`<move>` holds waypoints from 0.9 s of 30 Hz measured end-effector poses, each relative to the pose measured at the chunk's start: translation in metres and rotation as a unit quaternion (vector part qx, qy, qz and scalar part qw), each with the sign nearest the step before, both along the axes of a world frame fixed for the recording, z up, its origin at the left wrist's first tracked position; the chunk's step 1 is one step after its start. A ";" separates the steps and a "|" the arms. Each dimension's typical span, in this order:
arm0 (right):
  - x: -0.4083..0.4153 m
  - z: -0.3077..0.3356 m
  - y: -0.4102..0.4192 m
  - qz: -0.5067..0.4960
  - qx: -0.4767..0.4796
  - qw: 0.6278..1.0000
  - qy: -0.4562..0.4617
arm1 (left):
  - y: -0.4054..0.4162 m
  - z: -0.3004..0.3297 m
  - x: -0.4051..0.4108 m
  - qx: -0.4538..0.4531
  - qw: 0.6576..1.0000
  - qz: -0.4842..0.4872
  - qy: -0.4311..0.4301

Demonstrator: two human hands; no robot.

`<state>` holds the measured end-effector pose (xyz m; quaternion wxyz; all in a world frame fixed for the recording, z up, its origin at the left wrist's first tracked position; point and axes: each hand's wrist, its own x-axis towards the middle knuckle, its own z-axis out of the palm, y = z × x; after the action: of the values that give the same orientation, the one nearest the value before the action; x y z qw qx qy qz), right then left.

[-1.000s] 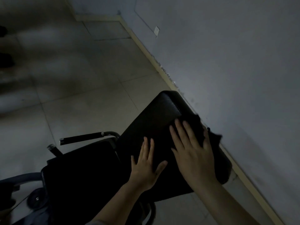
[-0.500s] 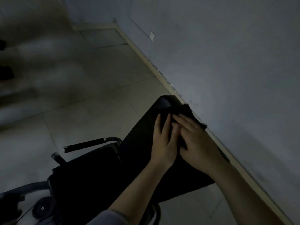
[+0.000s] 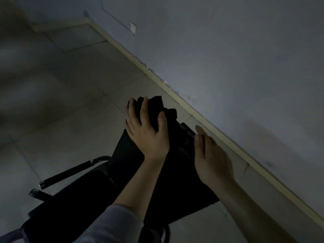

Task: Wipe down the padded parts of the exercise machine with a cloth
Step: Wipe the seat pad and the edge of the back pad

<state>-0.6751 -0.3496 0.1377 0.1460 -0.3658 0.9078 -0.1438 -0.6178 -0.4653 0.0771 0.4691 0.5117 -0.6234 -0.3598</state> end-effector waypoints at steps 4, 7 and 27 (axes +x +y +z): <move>0.000 -0.001 -0.001 -0.008 -0.013 0.999 -0.036 | 0.048 -0.015 0.009 -0.020 0.999 -0.037 -0.002; -0.002 0.000 0.001 -0.021 -0.025 0.997 -0.070 | 0.115 -0.039 0.018 -0.034 0.993 -0.105 -0.039; -0.003 0.004 -0.010 -0.106 0.005 0.992 -0.062 | -0.015 0.006 0.005 0.165 0.985 0.055 0.014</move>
<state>-0.6786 -0.3599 0.1419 0.1882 -0.2573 0.9313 -0.1763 -0.6129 -0.4807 0.0829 0.4061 0.6105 -0.5200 -0.4382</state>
